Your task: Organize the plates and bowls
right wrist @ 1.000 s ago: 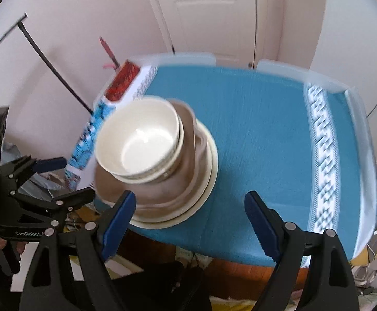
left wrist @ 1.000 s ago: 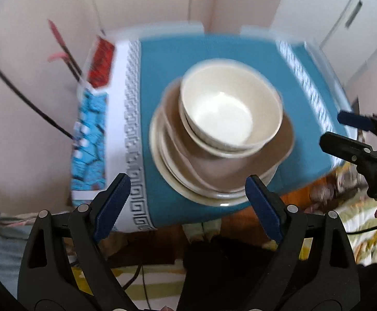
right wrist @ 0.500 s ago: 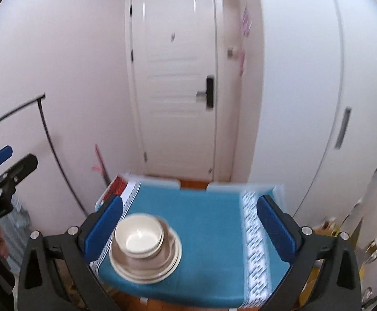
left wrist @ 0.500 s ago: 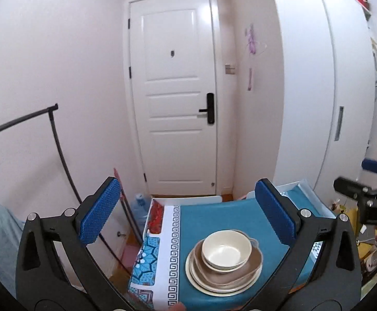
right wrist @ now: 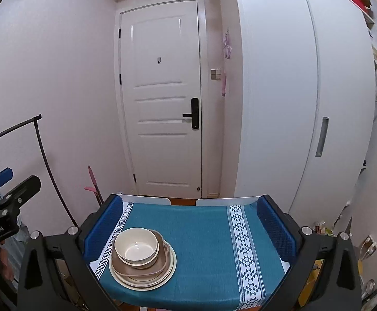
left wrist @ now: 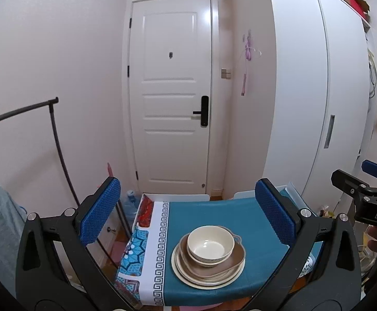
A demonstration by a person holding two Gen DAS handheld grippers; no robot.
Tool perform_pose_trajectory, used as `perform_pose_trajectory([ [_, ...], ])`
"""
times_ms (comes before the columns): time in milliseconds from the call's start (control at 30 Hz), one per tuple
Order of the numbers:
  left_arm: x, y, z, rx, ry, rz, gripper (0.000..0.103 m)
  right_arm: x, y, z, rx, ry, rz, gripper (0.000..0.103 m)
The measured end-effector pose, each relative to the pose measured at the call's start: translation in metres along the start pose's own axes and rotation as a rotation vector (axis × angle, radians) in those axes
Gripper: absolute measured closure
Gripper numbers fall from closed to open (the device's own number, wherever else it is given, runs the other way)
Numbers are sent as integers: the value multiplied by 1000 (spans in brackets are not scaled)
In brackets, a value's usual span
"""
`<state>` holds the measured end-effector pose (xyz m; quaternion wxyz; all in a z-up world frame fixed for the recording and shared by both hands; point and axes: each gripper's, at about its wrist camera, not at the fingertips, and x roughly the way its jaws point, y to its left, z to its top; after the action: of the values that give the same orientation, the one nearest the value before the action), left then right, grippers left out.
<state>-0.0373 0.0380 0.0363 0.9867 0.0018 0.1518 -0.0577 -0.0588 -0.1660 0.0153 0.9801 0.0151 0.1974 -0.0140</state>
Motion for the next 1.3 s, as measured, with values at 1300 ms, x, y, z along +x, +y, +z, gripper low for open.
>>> perform_pose_trajectory([
  [1300,-19,-5,7,31,-84,96,0,1,0,0,-8,-13,-61,0],
])
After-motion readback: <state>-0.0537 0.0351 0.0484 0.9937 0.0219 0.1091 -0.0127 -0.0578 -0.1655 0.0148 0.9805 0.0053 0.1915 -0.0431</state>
